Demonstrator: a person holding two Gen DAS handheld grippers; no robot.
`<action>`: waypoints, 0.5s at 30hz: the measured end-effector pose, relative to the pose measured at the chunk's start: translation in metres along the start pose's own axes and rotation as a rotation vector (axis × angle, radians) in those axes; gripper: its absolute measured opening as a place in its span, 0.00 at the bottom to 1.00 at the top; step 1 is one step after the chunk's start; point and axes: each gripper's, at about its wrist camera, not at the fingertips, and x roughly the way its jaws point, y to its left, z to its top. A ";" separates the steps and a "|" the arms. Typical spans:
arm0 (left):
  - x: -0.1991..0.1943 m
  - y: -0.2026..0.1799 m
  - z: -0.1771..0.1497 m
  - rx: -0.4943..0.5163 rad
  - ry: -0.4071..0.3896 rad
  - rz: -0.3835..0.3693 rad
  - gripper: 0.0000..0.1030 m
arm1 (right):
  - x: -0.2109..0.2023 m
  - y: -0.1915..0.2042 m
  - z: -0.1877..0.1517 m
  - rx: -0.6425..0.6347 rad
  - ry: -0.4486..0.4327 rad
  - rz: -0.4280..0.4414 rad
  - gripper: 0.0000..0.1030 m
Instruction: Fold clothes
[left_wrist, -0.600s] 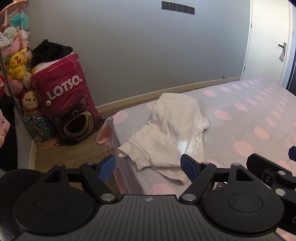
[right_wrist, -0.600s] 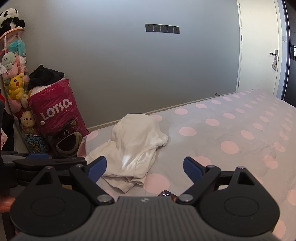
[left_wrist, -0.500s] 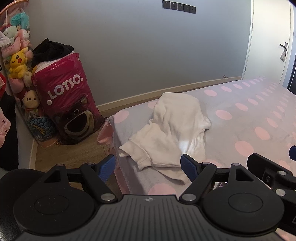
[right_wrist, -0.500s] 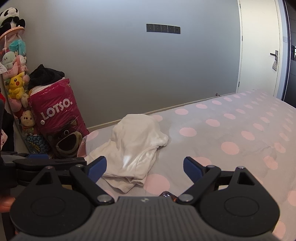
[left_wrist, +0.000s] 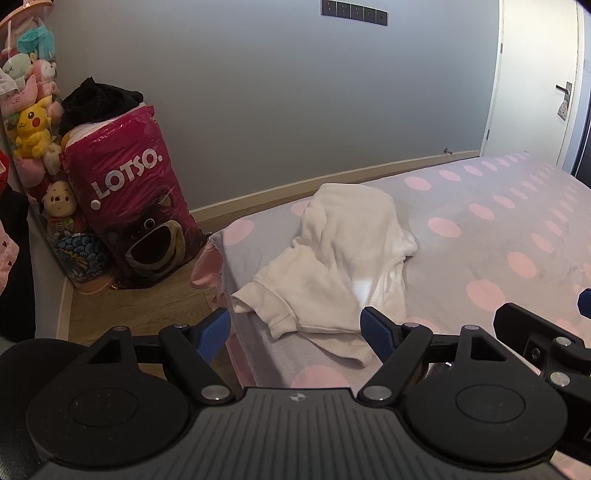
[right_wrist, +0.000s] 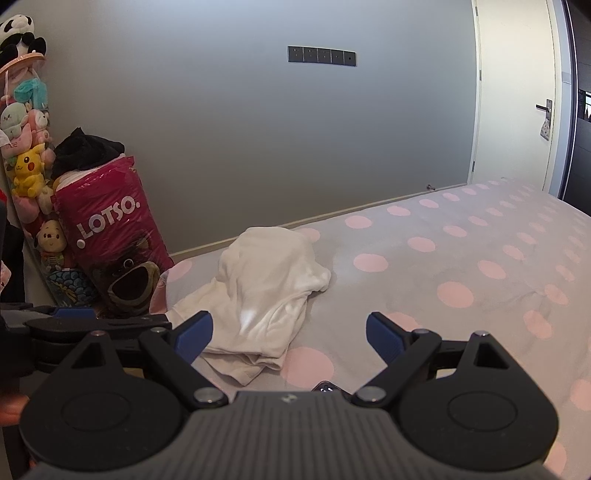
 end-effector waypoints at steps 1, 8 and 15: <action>0.000 -0.001 0.000 0.000 -0.001 0.001 0.75 | 0.000 0.000 0.000 0.001 0.001 -0.001 0.89; 0.000 -0.005 -0.002 0.002 -0.005 0.005 0.75 | 0.001 -0.002 0.000 0.007 0.000 -0.003 0.89; -0.001 -0.005 0.001 0.003 0.001 0.006 0.75 | 0.001 -0.002 -0.001 0.008 0.000 -0.003 0.89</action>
